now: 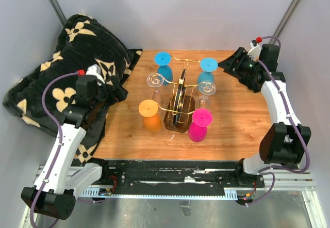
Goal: Take the wine glass off the wine glass rack
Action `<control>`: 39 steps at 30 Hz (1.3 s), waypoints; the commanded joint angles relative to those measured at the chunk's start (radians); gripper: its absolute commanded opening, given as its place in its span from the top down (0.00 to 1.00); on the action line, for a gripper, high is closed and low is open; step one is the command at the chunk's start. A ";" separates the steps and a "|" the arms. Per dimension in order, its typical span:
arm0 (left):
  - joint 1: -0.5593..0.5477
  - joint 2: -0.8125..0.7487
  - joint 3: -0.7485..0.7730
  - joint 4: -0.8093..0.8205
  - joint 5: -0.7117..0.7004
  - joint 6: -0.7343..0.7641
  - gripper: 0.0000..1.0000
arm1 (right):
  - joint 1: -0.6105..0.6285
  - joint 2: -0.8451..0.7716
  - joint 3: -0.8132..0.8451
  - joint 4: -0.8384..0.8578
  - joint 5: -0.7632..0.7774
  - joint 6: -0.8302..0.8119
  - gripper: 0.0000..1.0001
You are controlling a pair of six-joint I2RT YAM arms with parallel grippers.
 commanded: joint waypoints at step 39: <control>-0.004 -0.048 -0.015 0.020 0.019 -0.025 0.00 | 0.087 -0.078 -0.075 0.225 -0.024 0.122 0.99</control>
